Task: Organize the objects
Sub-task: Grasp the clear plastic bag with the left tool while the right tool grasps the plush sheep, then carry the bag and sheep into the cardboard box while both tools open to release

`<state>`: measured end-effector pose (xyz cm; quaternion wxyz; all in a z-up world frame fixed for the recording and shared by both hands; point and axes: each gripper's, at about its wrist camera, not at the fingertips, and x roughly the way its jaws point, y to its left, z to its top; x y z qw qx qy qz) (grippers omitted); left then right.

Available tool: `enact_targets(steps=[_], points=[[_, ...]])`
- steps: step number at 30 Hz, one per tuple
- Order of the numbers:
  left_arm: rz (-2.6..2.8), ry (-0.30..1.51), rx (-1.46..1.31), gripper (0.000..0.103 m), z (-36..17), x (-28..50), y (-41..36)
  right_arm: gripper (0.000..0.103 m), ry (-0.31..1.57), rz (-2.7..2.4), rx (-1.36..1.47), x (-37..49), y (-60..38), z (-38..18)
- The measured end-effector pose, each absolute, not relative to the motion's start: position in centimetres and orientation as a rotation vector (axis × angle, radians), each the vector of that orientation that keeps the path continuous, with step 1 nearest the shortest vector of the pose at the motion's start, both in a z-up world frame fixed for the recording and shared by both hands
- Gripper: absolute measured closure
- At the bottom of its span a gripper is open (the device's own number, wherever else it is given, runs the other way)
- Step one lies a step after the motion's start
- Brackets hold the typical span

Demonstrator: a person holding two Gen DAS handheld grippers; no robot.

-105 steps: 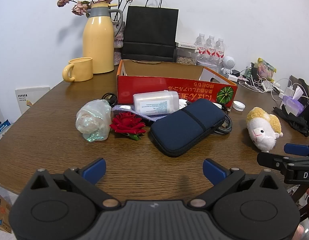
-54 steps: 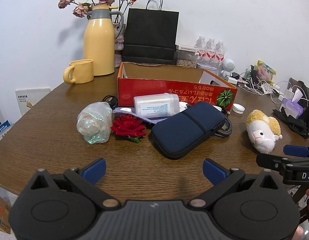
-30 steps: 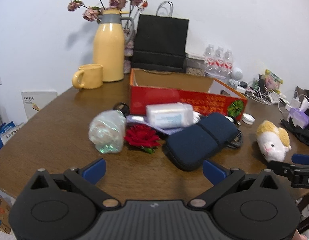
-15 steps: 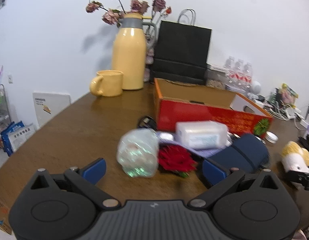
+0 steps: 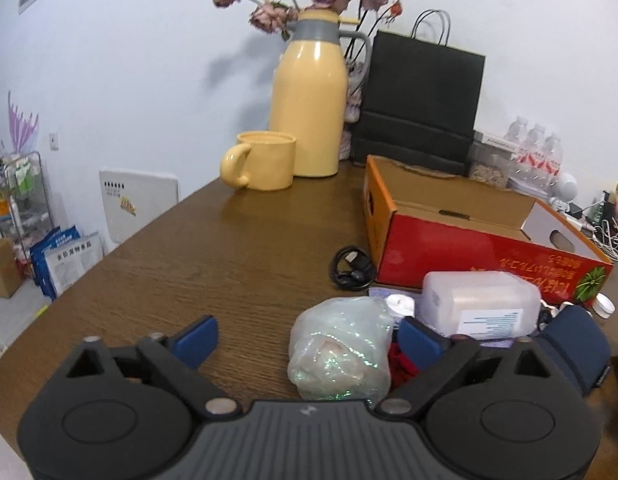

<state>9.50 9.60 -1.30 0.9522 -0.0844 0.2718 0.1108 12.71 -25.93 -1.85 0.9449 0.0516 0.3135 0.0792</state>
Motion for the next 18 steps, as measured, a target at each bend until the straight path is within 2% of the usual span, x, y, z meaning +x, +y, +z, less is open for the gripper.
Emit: enact_targets(steps=[2, 3, 5, 6, 7, 10, 18], points=[[0.221, 0.570, -0.185, 0.017, -1.7, 9.8, 9.8, 0.010, 0.646, 0.161, 0.109, 13.0, -26.1, -2.0], [0.216, 0.577, -0.192, 0.023, -1.8, 9.8, 9.8, 0.013, 0.649, 0.162, 0.113, 13.1, -26.2, -2.1], [0.199, 0.582, -0.205, 0.038, -2.0, 9.8, 9.9, 0.035, 0.658, 0.163, 0.126, 13.1, -26.4, -2.3], [0.192, 0.584, -0.214, 0.054, -2.2, 9.9, 9.9, 0.038, 0.660, 0.161, 0.132, 13.2, -26.5, -2.3], [0.192, 0.586, -0.220, 0.059, -2.2, 9.9, 10.0, 0.039, 0.660, 0.167, 0.141, 13.2, -26.7, -2.4], [0.219, 0.582, -0.246, 0.065, -2.1, 9.8, 10.3, 0.042, 0.639, 0.158, 0.148, 13.0, -27.0, -2.3], [0.225, 0.540, -0.258, 0.066, -0.5, 8.9, 10.4, 0.044, 0.581, 0.166, 0.146, 12.4, -27.2, -1.2]])
